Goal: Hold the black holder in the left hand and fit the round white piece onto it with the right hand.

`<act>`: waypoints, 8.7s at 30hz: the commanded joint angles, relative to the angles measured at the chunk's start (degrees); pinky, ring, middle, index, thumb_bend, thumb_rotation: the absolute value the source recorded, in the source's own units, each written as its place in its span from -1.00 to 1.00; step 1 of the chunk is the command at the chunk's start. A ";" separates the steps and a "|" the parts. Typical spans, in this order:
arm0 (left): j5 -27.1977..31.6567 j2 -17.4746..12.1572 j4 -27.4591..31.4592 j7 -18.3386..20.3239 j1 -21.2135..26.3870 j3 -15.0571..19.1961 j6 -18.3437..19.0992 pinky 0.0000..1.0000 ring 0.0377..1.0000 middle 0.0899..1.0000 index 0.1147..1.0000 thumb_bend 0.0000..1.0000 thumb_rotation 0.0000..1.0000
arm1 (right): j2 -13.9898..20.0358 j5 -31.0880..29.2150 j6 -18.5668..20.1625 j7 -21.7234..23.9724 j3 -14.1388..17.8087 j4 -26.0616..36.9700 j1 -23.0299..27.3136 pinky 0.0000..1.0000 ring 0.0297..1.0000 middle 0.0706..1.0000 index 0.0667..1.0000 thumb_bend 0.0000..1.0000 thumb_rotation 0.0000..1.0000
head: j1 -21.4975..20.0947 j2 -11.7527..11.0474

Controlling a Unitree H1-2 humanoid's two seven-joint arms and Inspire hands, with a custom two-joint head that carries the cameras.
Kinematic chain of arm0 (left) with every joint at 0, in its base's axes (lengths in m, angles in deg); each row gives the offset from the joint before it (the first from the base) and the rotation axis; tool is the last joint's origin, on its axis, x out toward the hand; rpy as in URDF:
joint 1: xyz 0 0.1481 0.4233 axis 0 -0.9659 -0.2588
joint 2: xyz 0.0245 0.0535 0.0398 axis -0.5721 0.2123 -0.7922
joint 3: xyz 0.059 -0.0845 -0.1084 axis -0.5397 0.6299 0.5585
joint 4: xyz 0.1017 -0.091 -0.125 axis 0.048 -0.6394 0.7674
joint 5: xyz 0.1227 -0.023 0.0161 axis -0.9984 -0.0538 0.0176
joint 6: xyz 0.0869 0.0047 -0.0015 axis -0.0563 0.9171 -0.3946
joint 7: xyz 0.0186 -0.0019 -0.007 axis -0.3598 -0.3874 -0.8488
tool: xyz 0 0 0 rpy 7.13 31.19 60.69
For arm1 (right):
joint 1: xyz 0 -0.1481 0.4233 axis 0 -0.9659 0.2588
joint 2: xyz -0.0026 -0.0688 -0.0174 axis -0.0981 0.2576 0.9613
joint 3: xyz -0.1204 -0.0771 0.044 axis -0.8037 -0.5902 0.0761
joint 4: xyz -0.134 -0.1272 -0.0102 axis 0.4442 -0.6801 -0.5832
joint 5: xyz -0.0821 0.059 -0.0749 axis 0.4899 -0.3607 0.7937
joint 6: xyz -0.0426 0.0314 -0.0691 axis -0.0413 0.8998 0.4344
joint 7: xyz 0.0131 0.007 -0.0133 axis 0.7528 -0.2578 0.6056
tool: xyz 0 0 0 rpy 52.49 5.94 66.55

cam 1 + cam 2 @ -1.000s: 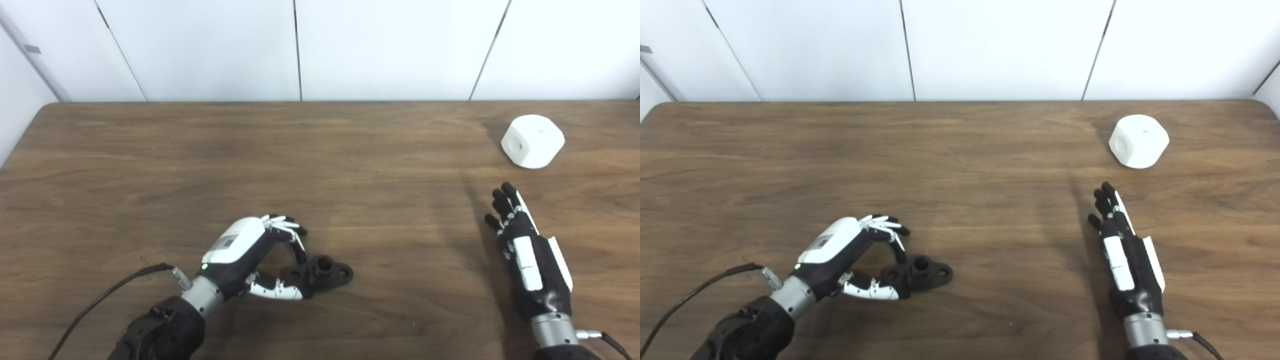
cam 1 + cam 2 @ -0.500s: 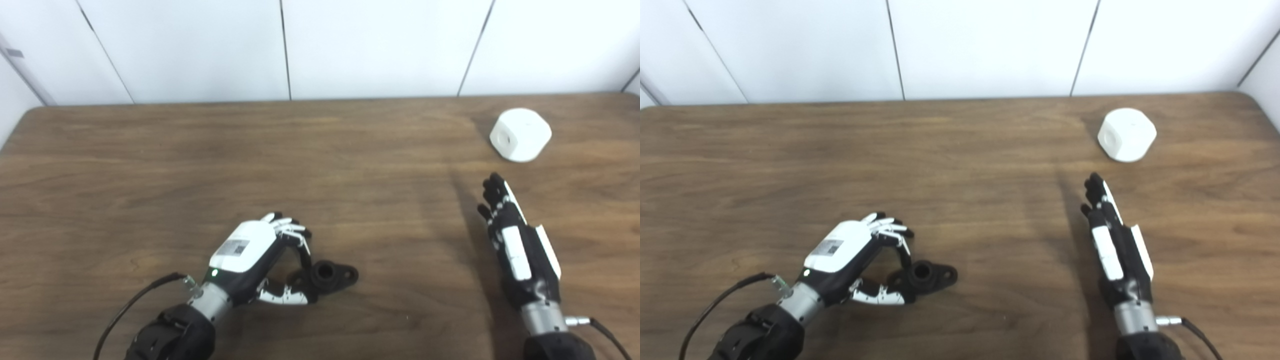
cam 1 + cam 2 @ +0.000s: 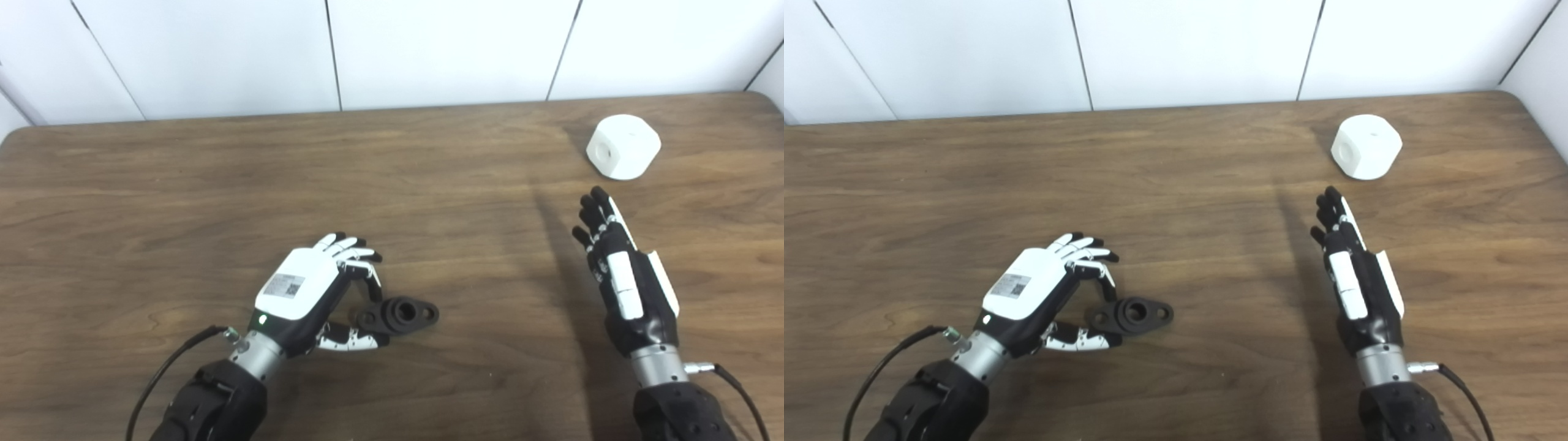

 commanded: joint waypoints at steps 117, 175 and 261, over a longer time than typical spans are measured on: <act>9.34 -0.36 -6.88 -2.51 -2.31 4.00 -2.89 0.81 0.75 0.55 -0.16 0.04 -0.90 | 7.35 75.45 24.85 20.15 10.30 -14.80 41.09 0.87 1.00 1.00 0.63 0.78 -0.20 | -19.23 -18.51; 9.25 -0.46 -9.13 -4.17 -1.90 3.27 -3.96 0.80 0.75 0.57 -0.16 0.04 -0.90 | 5.76 79.40 24.85 18.97 13.51 -25.79 44.91 0.89 1.00 0.98 0.51 0.65 -0.26 | -19.34 -19.79; 8.57 -0.40 -8.47 -4.86 -2.43 2.76 -3.62 0.82 0.77 0.58 -0.16 0.04 -0.90 | 7.18 80.25 24.85 20.90 12.38 -26.40 43.47 0.93 1.00 0.95 0.37 0.55 -0.40 | -18.89 -19.17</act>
